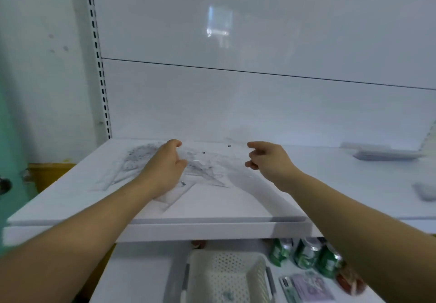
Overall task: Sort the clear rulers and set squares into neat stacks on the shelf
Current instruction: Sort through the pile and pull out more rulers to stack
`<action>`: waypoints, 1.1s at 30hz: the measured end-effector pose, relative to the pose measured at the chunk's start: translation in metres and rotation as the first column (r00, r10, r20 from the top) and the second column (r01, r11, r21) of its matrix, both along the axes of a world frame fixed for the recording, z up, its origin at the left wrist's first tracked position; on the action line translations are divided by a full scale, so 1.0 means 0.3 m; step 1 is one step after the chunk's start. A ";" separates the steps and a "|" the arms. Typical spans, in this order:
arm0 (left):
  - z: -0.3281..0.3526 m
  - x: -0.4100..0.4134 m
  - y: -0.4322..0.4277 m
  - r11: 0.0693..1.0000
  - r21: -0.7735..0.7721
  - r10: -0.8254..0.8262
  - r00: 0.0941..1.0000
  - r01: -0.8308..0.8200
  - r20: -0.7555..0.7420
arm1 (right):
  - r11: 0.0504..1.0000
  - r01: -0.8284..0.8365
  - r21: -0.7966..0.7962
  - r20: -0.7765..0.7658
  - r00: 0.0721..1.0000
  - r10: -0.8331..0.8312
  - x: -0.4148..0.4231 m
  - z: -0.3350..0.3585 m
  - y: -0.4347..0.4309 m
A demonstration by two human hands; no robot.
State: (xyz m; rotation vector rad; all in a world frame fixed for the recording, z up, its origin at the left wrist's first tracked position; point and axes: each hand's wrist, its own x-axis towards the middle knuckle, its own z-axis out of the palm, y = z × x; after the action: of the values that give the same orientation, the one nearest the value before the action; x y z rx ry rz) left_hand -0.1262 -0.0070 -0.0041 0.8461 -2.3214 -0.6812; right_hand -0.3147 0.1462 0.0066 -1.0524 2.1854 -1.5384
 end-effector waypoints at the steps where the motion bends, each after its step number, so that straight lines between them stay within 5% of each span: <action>1: 0.004 -0.031 0.034 1.000 -0.003 -0.024 1.000 0.024 -0.004 | 1.000 0.019 0.000 -0.015 1.000 -0.019 -0.022 0.005 0.047; 8: 0.021 -0.318 0.347 0.980 -0.082 -0.184 0.982 0.182 -0.027 | 0.984 0.178 -0.014 -0.177 0.968 -0.178 -0.210 0.020 0.464; 20: -0.010 -0.832 1.004 0.923 -0.151 -0.362 0.932 0.353 -0.036 | 0.945 0.320 -0.060 -0.113 0.939 -0.325 -0.584 -0.016 1.204; 33: -0.061 -1.248 1.188 0.916 -0.038 -0.397 0.915 0.400 0.067 | 0.871 0.492 -0.004 -0.213 0.850 -0.481 -0.955 -0.075 1.378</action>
State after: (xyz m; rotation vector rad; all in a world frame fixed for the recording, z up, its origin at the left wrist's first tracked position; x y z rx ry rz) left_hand -0.5006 0.3494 -0.0225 0.3690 -2.5818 -0.7671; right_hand -0.6011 0.5596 -0.0160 -0.6936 2.7858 -1.6086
